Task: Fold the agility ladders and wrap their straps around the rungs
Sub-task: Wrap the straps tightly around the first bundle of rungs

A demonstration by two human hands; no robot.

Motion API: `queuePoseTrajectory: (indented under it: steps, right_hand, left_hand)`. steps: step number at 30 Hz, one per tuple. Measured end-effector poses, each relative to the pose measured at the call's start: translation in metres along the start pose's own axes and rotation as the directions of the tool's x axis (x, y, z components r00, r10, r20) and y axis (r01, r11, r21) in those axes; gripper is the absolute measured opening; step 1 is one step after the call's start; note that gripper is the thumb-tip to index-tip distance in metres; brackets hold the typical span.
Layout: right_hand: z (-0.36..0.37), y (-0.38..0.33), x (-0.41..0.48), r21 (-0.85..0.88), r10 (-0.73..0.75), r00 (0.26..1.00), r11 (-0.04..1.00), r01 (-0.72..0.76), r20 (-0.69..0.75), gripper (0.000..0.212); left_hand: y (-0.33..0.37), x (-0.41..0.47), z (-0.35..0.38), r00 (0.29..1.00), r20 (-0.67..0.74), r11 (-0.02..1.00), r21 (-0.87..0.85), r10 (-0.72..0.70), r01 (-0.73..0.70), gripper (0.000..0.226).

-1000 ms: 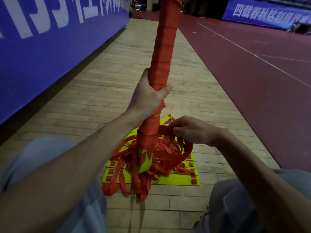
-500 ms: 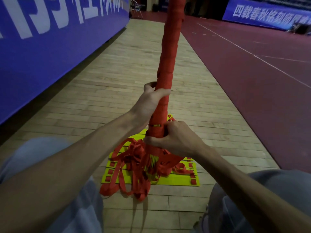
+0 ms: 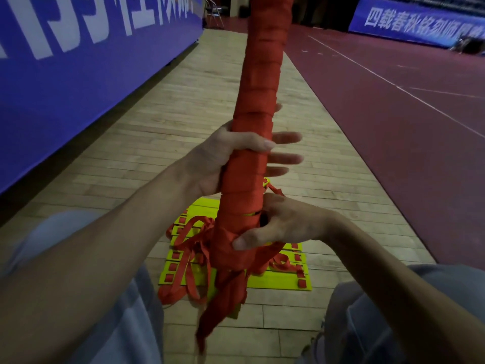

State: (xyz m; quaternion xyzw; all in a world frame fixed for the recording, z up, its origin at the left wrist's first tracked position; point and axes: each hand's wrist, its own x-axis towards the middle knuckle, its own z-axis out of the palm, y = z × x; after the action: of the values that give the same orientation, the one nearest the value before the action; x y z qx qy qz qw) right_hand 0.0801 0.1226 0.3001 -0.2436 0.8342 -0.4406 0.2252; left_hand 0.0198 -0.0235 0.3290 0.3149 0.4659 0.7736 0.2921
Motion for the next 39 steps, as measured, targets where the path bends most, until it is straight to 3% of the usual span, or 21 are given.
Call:
queuePoseTrajectory:
  steps: [3, 5, 7, 10, 15, 18, 22, 28, 30, 32, 34, 37, 39]
  right_hand:
    - [-0.007, -0.002, -0.003, 0.01, 0.076, 0.99, 0.997, -0.078, 0.117, 0.011]
    - [-0.013, 0.004, -0.003, -0.097, 0.159, 0.975, 0.985, -0.146, 0.154, 0.004]
    - [-0.019, 0.013, -0.003, -0.18, 0.229, 0.965, 0.962, -0.205, 0.126, 0.008]
    - [-0.025, 0.019, -0.007, -0.061, 0.293, 0.955, 0.955, -0.29, 0.047, 0.002]
    - [-0.024, 0.018, -0.003, -0.045, 0.256, 0.962, 0.964, -0.261, -0.099, 0.022]
    - [-0.018, 0.006, 0.0, -0.063, 0.208, 0.96, 0.973, -0.223, -0.189, 0.029]
    - [-0.014, 0.004, -0.001, -0.11, 0.192, 0.951, 0.968, -0.224, -0.24, 0.019]
    - [0.003, 0.01, 0.005, -0.409, 0.085, 0.927, 0.88, -0.241, -0.365, 0.066]
    - [0.008, 0.014, 0.01, -0.442, 0.094, 0.887, 0.84, -0.315, -0.452, 0.073]
    - [0.008, 0.017, 0.013, -0.396, 0.109, 0.86, 0.854, -0.337, -0.498, 0.061]
    - [0.002, 0.018, 0.013, -0.337, 0.107, 0.88, 0.897, -0.286, -0.462, 0.043]
    - [-0.007, 0.014, 0.008, -0.281, 0.058, 0.949, 0.948, -0.15, -0.311, 0.031]
    - [-0.006, 0.01, 0.005, -0.225, 0.037, 0.98, 0.971, -0.081, -0.194, 0.026]
  left_hand:
    - [-0.002, 0.001, 0.002, 0.993, -0.117, 0.993, 0.111, -0.027, 0.04, 0.058]
    - [-0.005, 0.003, 0.001, 0.981, -0.194, 0.986, 0.157, -0.028, 0.059, 0.057]
    - [-0.007, 0.006, -0.001, 0.964, -0.265, 0.974, 0.219, 0.009, 0.051, 0.046]
    - [-0.008, 0.011, -0.005, 0.92, -0.37, 0.92, 0.391, 0.132, 0.025, 0.035]
    - [-0.007, 0.015, -0.01, 0.875, -0.337, 0.739, 0.673, 0.347, -0.034, 0.041]
    - [-0.007, 0.014, -0.01, 0.91, -0.31, 0.78, 0.626, 0.277, -0.024, 0.051]
    - [-0.009, 0.012, -0.008, 0.941, -0.313, 0.868, 0.495, 0.13, 0.044, 0.06]
    - [-0.013, 0.013, -0.006, 0.933, -0.33, 0.867, 0.497, 0.143, 0.043, 0.075]
    - [-0.016, 0.016, -0.005, 0.925, -0.346, 0.879, 0.475, 0.158, 0.028, 0.063]
    - [-0.018, 0.018, -0.005, 0.918, -0.354, 0.867, 0.497, 0.178, 0.024, 0.042]
    - [-0.016, 0.018, -0.005, 0.908, -0.368, 0.859, 0.511, 0.199, 0.019, 0.034]
    - [-0.01, 0.016, -0.005, 0.886, -0.397, 0.878, 0.479, 0.24, -0.023, 0.039]
    - [-0.004, 0.012, -0.004, 0.893, -0.404, 0.942, 0.329, 0.199, -0.062, 0.031]
